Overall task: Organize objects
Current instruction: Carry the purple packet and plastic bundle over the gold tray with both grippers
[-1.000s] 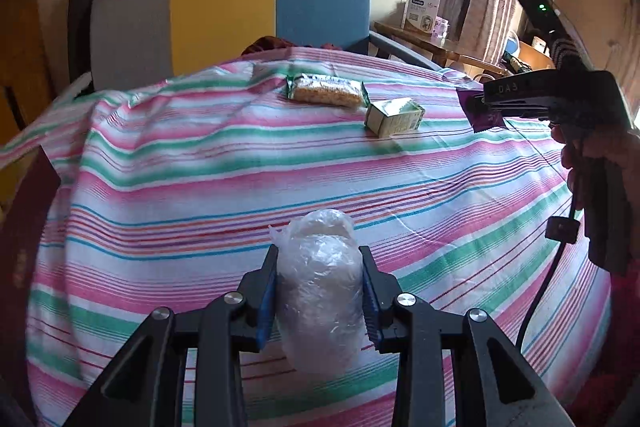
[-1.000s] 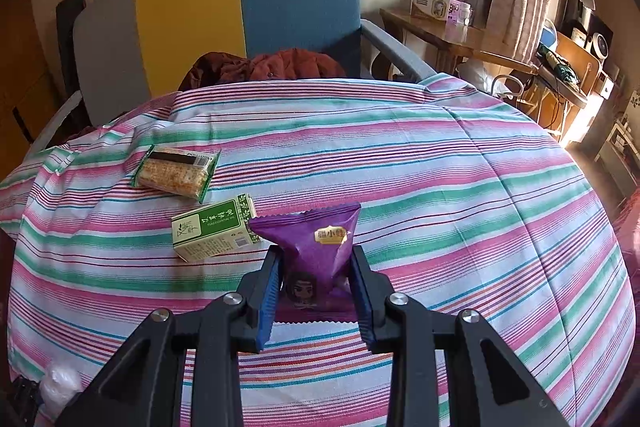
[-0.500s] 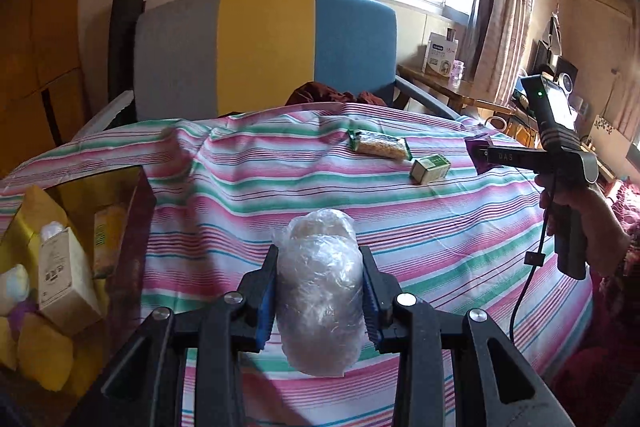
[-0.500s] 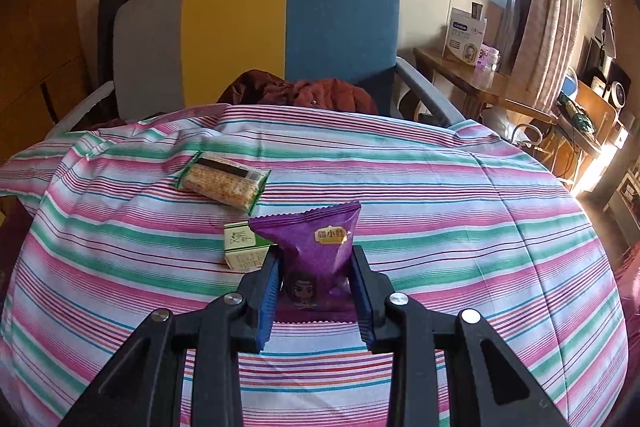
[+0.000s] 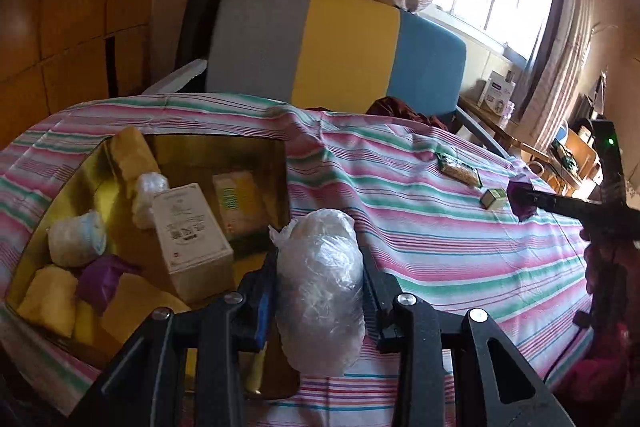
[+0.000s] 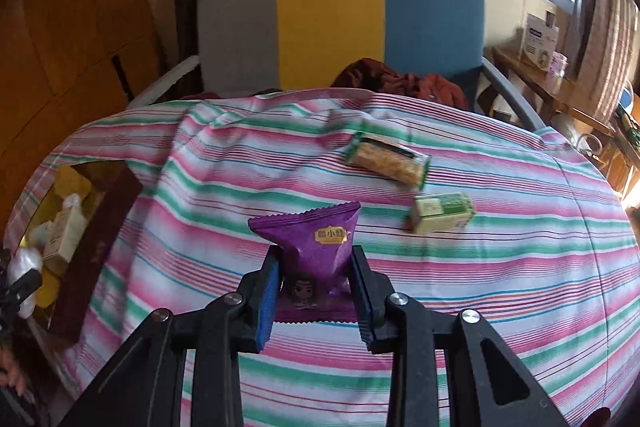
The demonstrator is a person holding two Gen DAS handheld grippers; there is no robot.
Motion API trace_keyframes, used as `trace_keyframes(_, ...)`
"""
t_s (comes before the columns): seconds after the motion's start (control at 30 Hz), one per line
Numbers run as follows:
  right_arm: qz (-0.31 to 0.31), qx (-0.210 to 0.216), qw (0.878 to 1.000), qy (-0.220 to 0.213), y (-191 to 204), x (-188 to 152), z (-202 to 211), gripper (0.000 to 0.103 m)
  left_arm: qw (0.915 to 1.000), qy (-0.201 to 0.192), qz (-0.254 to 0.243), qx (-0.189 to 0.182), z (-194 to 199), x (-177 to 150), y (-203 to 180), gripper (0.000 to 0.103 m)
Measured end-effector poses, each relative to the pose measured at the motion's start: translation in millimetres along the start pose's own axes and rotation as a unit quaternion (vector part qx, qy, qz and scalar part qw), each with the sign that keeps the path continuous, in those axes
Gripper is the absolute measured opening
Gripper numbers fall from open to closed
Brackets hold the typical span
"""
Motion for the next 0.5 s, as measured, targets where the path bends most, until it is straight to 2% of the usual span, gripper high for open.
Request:
trace_keyframes(0.23, 0.029, 0.08, 0.996, 0.018, 101, -16, -5, 0.033, 0.9974, 0.003, 0.056, 0.046, 8, 16, 79, 0.037)
trace_keyframes(0.37, 0.046, 0.104, 0.993, 0.019, 144, -23, -4, 0.033, 0.9946, 0.015, 0.079, 0.066, 4, 24, 116, 0.037)
trace_keyframes(0.5, 0.043, 0.117, 0.992, 0.008, 174, -28, 1, 0.033, 0.9917, 0.032, 0.104, 0.068, -9, 33, 145, 0.037)
Point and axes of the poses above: each gripper's, at about its wrist camera, not at the fingertips, and z roughly against the way its jaws point, y to its left, x to its top, the point moved 1 cm from there along -z, roughly the way its jaws point, and after that the axes turned 1 degree about z, right-handed, at the moved point
